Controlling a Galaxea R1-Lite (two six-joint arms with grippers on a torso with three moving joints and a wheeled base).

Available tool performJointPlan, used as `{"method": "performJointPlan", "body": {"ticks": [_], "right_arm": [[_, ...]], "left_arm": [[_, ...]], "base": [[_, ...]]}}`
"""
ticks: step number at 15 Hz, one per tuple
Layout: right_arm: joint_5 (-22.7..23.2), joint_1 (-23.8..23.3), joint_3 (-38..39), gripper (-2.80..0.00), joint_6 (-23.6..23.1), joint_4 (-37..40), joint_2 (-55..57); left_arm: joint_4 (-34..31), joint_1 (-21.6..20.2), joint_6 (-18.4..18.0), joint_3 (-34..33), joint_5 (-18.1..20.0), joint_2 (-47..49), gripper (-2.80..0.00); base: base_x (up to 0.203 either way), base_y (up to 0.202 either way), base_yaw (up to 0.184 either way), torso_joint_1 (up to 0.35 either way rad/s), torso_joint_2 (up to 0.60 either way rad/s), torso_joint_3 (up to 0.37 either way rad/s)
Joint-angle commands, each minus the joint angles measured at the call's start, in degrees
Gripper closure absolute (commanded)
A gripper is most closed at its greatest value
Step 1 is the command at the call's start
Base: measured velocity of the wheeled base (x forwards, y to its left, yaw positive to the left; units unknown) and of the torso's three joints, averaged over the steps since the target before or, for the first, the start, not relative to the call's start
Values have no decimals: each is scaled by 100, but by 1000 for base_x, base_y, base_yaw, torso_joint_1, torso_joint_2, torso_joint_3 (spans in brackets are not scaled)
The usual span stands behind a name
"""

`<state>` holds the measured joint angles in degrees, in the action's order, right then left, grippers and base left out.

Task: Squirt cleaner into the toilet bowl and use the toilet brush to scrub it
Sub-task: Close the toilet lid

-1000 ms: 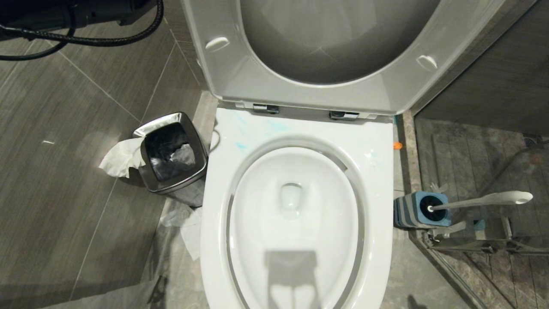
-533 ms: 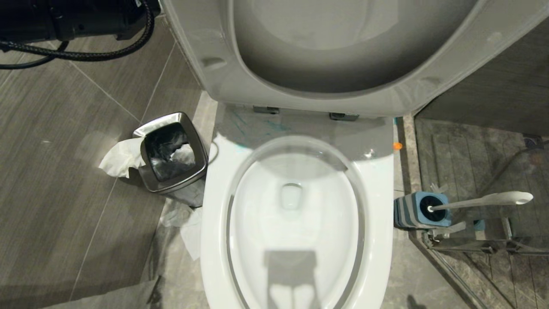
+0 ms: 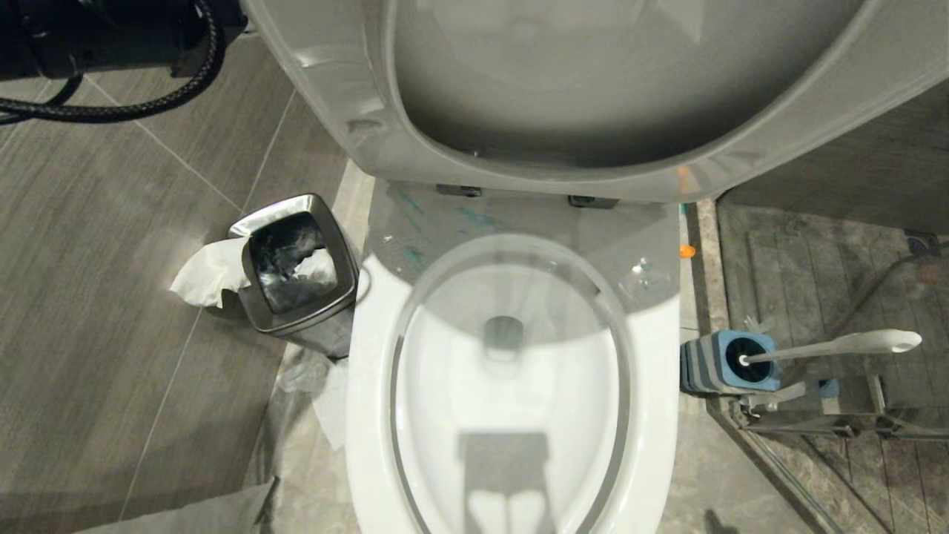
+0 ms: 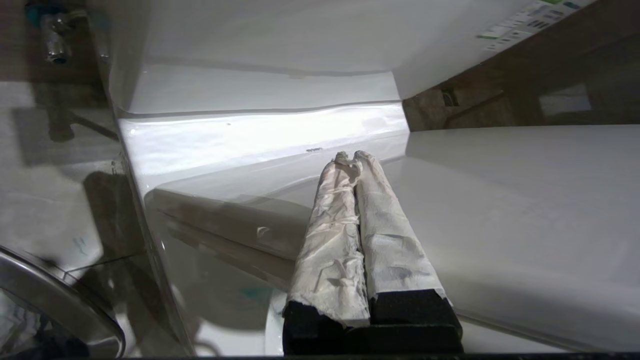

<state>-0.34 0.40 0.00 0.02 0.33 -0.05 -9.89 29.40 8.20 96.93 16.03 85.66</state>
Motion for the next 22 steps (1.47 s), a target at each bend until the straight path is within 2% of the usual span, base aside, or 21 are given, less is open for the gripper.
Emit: {"method": "performJointPlan", "body": {"ticks": [1, 12, 15, 18, 22], "right_arm": [[-1, 4, 0, 0, -2, 2, 5], [-1, 4, 0, 0, -2, 2, 5], [-1, 4, 0, 0, -2, 2, 5], [-1, 4, 0, 0, -2, 2, 5], [-1, -2, 0, 0, -2, 2, 5]], "left_arm": [[44, -39, -31, -266, -34, -318, 0], [32, -441, -218, -1121, -4, -1261, 0], [-45, -461, -234, -1237, -38, -1483, 0], [-404, -453, -359, -1238, -39, -1644, 0], [-439, -453, -468, -1238, -39, -1716, 0]], "base": [[0, 0, 0, 0, 0, 0], [0, 0, 0, 0, 0, 0], [0, 0, 0, 1, 2, 13], [0, 0, 0, 1, 4, 151], [0, 0, 0, 1, 3, 196]]}}
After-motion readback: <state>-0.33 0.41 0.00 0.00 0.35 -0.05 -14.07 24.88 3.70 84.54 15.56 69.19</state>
